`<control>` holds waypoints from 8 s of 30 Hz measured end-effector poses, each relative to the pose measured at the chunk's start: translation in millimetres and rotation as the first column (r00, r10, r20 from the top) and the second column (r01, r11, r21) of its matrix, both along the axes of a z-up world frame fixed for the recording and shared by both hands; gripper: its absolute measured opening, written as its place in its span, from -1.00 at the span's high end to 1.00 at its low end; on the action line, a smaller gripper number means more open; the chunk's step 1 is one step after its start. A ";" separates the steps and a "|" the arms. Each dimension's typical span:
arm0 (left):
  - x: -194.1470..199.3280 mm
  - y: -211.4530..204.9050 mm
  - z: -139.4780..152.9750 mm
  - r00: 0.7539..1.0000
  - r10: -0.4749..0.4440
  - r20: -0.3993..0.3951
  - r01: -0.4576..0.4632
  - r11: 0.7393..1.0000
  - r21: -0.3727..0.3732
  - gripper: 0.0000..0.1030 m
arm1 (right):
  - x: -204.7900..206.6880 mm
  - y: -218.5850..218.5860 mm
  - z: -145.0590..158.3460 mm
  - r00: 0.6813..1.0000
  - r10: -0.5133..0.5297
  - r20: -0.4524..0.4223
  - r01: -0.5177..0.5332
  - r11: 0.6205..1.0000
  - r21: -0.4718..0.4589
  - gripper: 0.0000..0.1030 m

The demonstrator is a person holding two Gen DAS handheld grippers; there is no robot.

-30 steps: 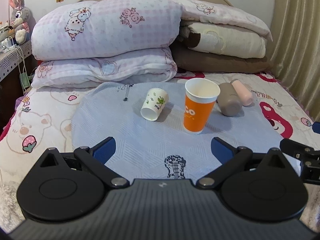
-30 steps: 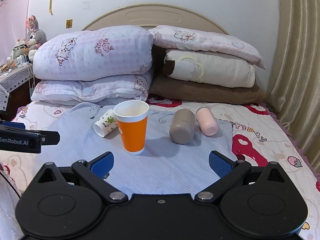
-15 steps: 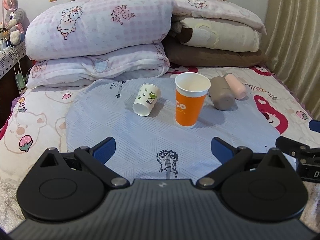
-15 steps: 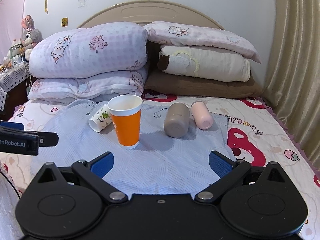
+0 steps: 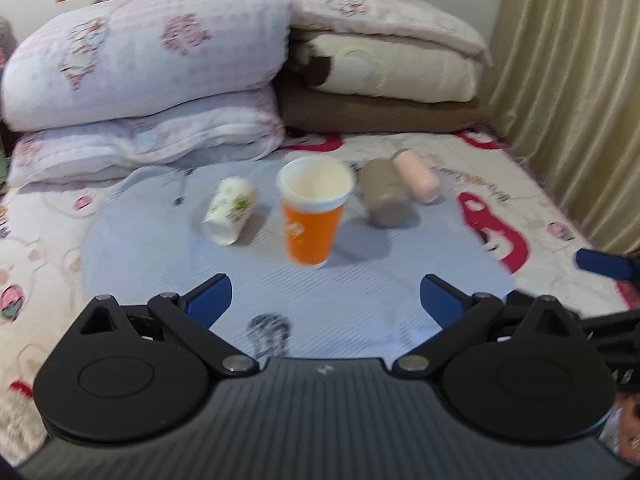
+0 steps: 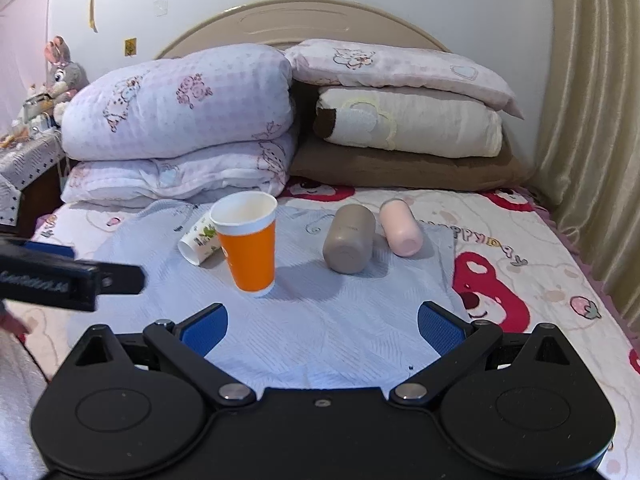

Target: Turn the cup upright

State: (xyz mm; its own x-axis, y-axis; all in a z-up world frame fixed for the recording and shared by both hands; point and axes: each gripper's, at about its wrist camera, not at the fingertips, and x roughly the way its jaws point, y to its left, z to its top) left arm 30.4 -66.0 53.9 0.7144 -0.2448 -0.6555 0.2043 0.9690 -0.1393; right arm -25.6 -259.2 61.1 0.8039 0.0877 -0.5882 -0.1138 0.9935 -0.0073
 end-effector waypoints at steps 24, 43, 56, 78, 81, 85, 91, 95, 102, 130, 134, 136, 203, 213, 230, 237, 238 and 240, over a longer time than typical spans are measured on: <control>207.9 -129.5 -24.8 0.945 -0.252 -0.211 0.240 0.967 -0.082 -0.23 | 174.9 -69.9 -28.7 0.967 0.220 -0.129 -0.174 0.939 0.296 -0.68; 309.4 -150.6 -78.8 0.936 -0.141 -0.321 0.136 0.990 -0.037 -0.04 | 301.5 -75.8 -123.5 0.948 0.123 -0.294 -0.027 0.950 0.310 -0.68; 319.3 -151.6 -94.9 0.933 -0.114 -0.340 0.114 0.993 -0.022 -0.03 | 330.7 -75.4 -150.1 0.930 0.135 -0.342 0.001 0.930 0.368 -0.66; 232.8 -156.6 -71.9 0.913 -0.214 -0.348 0.183 0.976 -0.120 -0.03 | 237.9 -99.0 -125.2 0.890 0.150 -0.431 0.038 0.917 0.397 -0.63; 217.0 -151.8 -71.3 0.907 -0.220 -0.359 0.179 0.973 -0.145 -0.04 | 221.9 -97.6 -120.5 0.878 0.162 -0.450 0.033 0.918 0.394 -0.63; 200.5 -143.3 -72.2 0.899 -0.214 -0.383 0.160 0.973 -0.167 -0.04 | 206.2 -95.5 -118.3 0.858 0.181 -0.481 0.026 0.920 0.392 -0.63; 181.0 -129.0 -81.0 0.888 -0.208 -0.411 0.141 0.972 -0.187 -0.03 | 193.0 -89.1 -124.2 0.834 0.188 -0.519 0.011 0.934 0.356 -0.62; 175.4 -118.9 -93.2 0.874 -0.205 -0.440 0.115 0.968 -0.224 -0.03 | 187.6 -88.1 -131.8 0.819 0.185 -0.544 0.018 0.938 0.347 -0.61; 175.6 -112.1 -120.0 0.858 -0.206 -0.471 0.100 0.966 -0.240 -0.03 | 185.1 -84.2 -135.3 0.813 0.195 -0.549 0.002 0.941 0.338 -0.62; 181.7 -124.3 -165.6 0.818 -0.295 -0.494 0.083 0.910 -0.405 -0.41 | 192.2 -85.0 -140.9 0.757 0.297 -0.583 -0.129 0.941 0.311 -0.69; 177.2 -121.9 -156.1 0.839 -0.311 -0.446 0.128 0.910 -0.395 -0.41 | 184.1 -80.4 -134.4 0.789 0.303 -0.534 -0.173 0.944 0.281 -0.68; 175.2 -118.1 -150.0 0.852 -0.316 -0.417 0.143 0.908 -0.395 -0.41 | 180.9 -78.9 -130.0 0.806 0.312 -0.503 -0.198 0.943 0.267 -0.69; 124.6 -88.8 -83.4 0.982 -0.182 -0.052 0.172 0.972 -0.157 -0.40 | 151.0 -29.6 -94.5 0.936 0.269 -0.228 -0.289 0.956 -0.059 -0.75; 86.2 -69.4 -32.6 0.988 -0.145 -0.046 0.142 0.988 -0.062 -0.40 | 105.3 -30.7 -43.4 0.976 0.130 -0.176 -0.135 0.991 -0.013 -0.75; 8.9 1.4 15.8 0.998 0.036 -0.052 -0.034 0.998 0.046 -0.50 | 15.6 0.4 19.5 0.999 0.005 -0.048 -0.007 1.000 -0.029 -0.75; -5.6 21.9 11.9 0.990 0.125 -0.068 -0.118 0.989 0.087 -0.73 | -0.2 13.6 20.7 0.999 -0.031 -0.039 0.029 0.999 -0.036 -0.84; -7.9 23.5 10.6 0.989 0.129 -0.069 -0.123 0.989 0.088 -0.76 | -0.2 13.6 20.7 0.999 -0.031 -0.039 0.029 0.999 -0.036 -0.93; -10.8 27.2 7.8 0.987 0.141 -0.081 -0.134 0.987 0.084 -0.84 | -0.5 19.4 16.9 0.993 -0.103 -0.065 0.099 0.993 -0.063 -0.98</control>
State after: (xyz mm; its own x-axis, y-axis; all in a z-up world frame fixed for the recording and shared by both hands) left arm 19.6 -38.8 61.7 0.6774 -0.0942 -0.7296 0.0591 0.9955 -0.0737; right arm -26.1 -239.7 78.1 0.7650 -0.0284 -0.6434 -0.0151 0.9980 -0.0621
